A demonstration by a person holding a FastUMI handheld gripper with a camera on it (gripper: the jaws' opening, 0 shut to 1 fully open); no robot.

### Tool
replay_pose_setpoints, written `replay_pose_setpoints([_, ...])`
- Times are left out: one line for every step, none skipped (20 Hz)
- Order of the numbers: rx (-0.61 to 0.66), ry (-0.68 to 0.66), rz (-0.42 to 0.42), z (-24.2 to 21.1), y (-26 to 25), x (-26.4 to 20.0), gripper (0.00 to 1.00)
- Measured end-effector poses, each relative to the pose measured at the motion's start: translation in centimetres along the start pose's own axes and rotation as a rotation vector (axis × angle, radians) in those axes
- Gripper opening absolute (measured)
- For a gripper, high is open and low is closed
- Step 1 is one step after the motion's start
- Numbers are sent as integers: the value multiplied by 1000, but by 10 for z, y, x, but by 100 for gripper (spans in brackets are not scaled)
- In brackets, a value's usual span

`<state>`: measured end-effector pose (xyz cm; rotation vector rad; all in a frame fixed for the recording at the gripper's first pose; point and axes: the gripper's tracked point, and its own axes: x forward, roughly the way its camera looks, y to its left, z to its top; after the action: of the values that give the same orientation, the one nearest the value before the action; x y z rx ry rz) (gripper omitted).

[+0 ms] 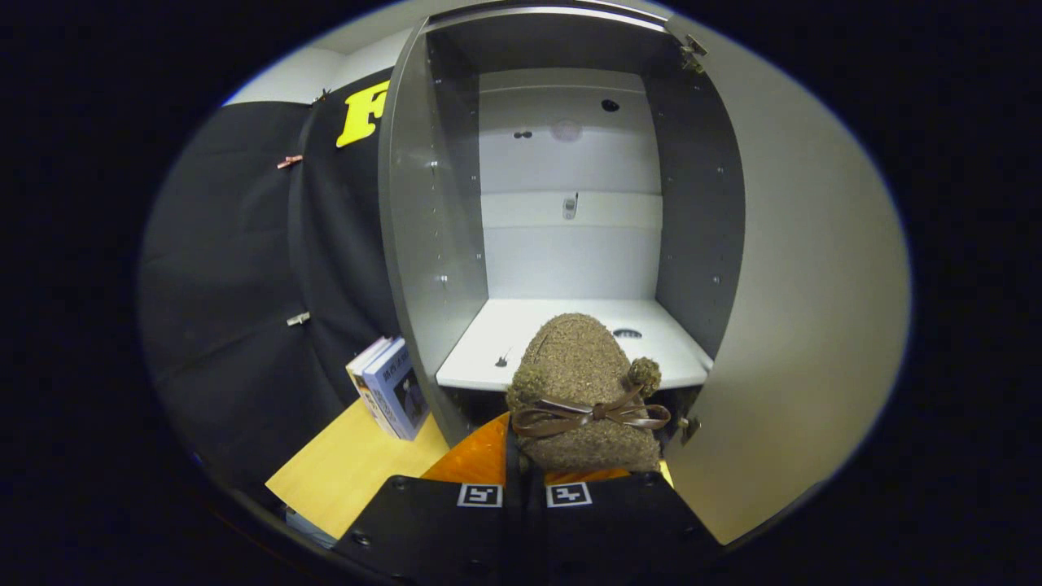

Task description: Open the shoe cabinet door, grab the shoes and put them into the shoe cabinet, then close the shoe cabinet door.

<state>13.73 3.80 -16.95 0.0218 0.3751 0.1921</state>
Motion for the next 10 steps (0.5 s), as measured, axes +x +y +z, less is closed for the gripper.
replay_pose_setpoints([-1, 5, -6, 2, -2, 9, 5])
replay_pose_setpoints([-1, 16, -12, 4, -4, 18, 5])
replay_pose_setpoints([1, 28, -19, 8, -4, 29, 5])
replay_pose_setpoints([7, 39, -22, 10, -6, 40, 5])
replay_pose_setpoints([10, 46, -26, 13, -5, 52, 5])
replay_pose_setpoints([14, 47, -30, 15, -7, 67, 5])
replay_pose_setpoints([16, 42, -39, 18, -9, 79, 5])
replay_pose_setpoints([15, 42, -53, 21, -13, 93, 5])
replay_pose_setpoints([16, 41, -66, 25, -17, 106, 5])
replay_pose_setpoints([20, 40, -73, 30, -18, 120, 5])
